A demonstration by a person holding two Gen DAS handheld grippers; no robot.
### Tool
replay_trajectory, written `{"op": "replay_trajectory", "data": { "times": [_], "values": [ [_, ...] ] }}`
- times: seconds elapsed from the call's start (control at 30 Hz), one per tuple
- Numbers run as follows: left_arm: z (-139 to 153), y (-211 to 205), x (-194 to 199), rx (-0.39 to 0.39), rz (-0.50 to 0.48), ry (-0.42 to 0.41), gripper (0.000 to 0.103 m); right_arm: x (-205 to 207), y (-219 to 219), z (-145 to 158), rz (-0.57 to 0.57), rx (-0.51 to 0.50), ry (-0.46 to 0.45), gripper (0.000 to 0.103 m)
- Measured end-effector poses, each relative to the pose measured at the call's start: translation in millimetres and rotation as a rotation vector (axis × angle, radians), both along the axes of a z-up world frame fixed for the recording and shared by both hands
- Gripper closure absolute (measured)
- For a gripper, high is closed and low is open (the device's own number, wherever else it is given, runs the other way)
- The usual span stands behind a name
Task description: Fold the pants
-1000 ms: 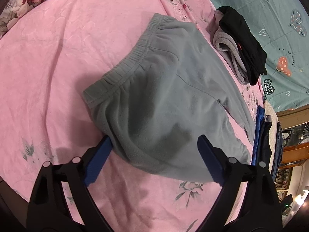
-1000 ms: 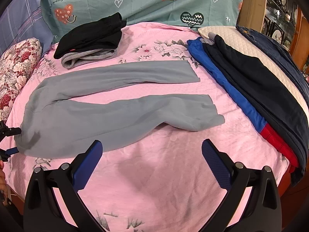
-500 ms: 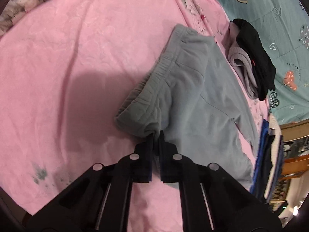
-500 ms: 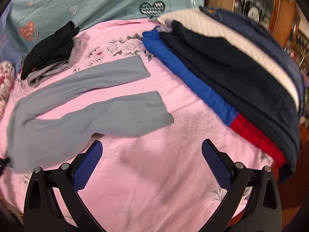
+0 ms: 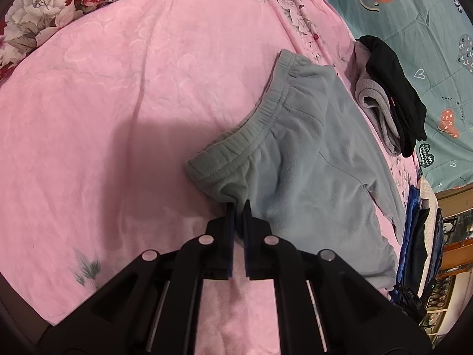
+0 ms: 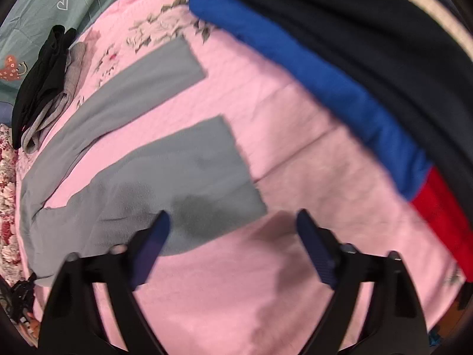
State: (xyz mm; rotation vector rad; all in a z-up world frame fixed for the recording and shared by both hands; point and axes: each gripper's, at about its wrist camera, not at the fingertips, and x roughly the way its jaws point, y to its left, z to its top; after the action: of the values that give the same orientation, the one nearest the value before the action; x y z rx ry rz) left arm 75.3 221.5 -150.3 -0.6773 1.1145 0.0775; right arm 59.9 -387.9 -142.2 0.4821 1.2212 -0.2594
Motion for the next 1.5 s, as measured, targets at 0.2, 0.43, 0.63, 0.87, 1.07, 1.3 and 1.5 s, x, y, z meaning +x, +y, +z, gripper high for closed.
{"op": "replay_trajectory", "data": {
  "times": [0.2,0.43,0.63,0.87,1.07,1.3,1.5],
  "values": [
    [5,1,-3,0.031,0.033,0.002,0.098,-9,-6,9,-0.033,-0.040,-0.080,0.097],
    [32,4,-33,0.059,0.012,-0.048,0.098,-35,-13,57,-0.037,-0.057,-0.165,0.097],
    [10,6,-33,0.066,-0.013,0.027,0.098,-60,-4,42,-0.011,-0.089,-0.103,0.097],
    [68,-3,-38,0.234,-0.053,-0.122,0.025,-52,8,28,0.010,-0.285,-0.001,0.051],
    [97,-20,44,0.123,-0.204,-0.180,0.020,6,10,83,0.134,-0.135,-0.169,0.036],
    [29,-49,141,0.073,-0.364,-0.018,0.079,126,-3,41,0.174,-0.103,-0.072,0.033],
    [0,-39,163,0.045,-0.338,0.022,0.092,146,-8,6,0.173,-0.070,0.038,0.043]
  ]
}}
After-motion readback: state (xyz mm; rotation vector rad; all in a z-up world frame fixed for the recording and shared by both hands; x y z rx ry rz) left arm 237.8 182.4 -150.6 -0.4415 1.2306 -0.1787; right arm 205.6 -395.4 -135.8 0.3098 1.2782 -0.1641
